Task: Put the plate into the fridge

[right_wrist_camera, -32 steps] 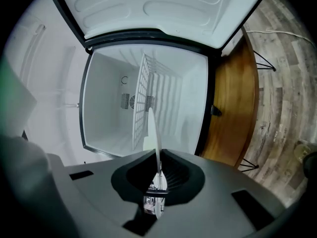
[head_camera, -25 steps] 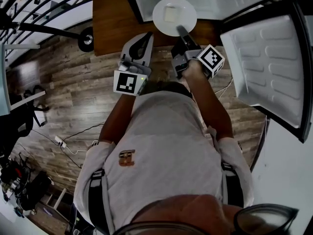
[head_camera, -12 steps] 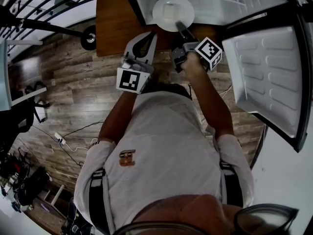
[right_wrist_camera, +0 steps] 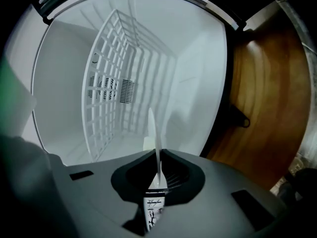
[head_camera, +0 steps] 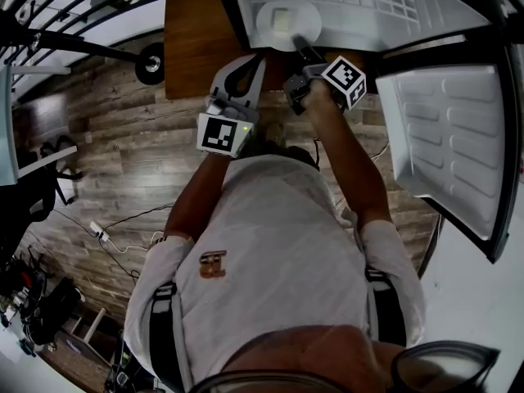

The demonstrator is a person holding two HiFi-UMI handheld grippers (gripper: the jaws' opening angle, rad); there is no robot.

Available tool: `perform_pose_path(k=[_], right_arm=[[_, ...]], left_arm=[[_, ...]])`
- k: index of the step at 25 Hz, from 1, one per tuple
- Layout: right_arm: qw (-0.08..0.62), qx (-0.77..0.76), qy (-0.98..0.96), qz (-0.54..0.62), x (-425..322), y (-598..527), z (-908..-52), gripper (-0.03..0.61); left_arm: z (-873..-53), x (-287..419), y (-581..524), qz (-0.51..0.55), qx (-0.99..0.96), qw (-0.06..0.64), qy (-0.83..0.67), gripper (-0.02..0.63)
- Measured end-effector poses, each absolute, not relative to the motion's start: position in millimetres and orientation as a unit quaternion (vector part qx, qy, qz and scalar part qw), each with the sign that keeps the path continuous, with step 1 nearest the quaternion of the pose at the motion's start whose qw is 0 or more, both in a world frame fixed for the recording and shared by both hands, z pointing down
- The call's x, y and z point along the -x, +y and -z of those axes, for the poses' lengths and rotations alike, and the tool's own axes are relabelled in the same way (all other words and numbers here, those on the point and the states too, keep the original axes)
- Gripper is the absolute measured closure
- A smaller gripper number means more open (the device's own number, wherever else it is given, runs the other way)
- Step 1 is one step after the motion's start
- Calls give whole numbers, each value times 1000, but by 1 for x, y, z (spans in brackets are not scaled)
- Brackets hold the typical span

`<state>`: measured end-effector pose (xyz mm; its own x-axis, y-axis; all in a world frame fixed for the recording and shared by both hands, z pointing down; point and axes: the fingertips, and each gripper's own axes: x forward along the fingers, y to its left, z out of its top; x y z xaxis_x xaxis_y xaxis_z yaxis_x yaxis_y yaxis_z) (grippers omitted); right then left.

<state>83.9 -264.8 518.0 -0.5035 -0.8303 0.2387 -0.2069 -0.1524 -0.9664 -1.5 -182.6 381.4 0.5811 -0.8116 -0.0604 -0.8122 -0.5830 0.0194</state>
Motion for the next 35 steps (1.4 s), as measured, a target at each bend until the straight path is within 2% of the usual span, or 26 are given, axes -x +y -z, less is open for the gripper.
perform_pose_path(k=[26,35], right_arm=[[210,455,582,641,-77,-299,-559,532],[172,447,612,629,-71,-305,-558,531]], left_arm=[[-401,7,-194,-20,895,-13,446,594],[-406,9,-193,-12,896,-18,444,595]])
